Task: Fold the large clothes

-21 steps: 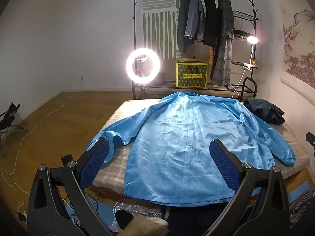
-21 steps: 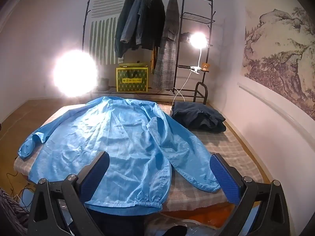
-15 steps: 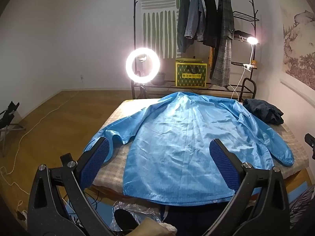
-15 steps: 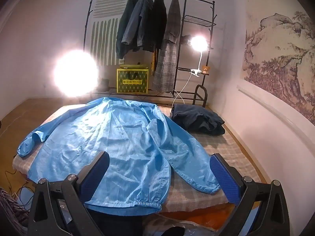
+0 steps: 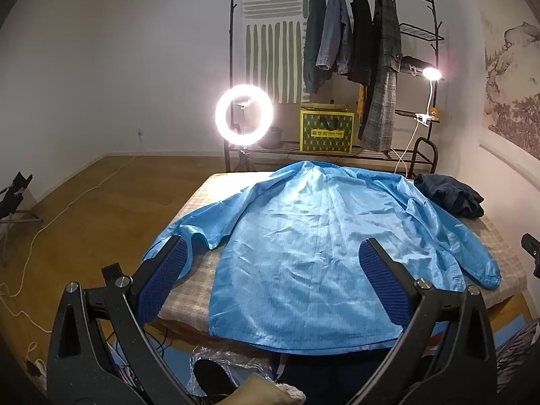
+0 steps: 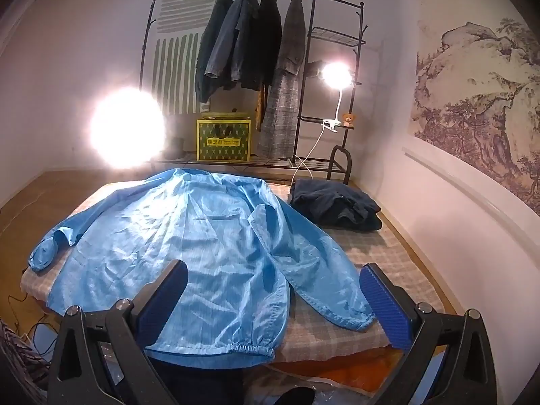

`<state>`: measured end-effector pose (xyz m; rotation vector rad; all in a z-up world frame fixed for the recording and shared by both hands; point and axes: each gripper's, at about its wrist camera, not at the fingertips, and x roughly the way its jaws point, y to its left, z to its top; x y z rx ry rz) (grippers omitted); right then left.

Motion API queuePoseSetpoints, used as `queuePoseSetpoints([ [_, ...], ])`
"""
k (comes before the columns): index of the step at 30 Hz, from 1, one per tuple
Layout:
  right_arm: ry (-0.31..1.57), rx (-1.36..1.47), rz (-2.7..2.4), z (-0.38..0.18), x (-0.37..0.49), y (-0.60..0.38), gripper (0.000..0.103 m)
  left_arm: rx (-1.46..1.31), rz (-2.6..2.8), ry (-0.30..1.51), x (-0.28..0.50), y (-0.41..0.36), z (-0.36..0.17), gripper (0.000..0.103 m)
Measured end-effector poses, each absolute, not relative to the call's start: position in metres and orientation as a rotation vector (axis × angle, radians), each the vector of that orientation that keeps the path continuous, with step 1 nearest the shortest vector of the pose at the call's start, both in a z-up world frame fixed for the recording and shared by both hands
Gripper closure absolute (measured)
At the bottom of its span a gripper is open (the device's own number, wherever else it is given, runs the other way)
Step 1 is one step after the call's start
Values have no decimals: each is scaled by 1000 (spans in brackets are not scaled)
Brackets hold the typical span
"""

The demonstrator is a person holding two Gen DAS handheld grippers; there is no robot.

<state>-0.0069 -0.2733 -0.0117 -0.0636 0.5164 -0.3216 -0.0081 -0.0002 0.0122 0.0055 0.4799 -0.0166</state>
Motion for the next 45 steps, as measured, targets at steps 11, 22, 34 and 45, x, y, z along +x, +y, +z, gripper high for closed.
queuePoseSetpoints([
  [11, 514, -62, -323, -12, -8, -273, 0, 7, -16, 478, -9, -2, 15, 0],
  [22, 514, -63, -322, -11, -9, -274, 0, 5, -19, 480, -10, -5, 19, 0],
  [34, 516, -59, -322, -11, -10, -274, 0, 6, -19, 477, -11, -7, 22, 0],
  [45, 520, -55, -322, -12, -11, -274, 0, 1, -20, 477, -11, -6, 20, 0],
])
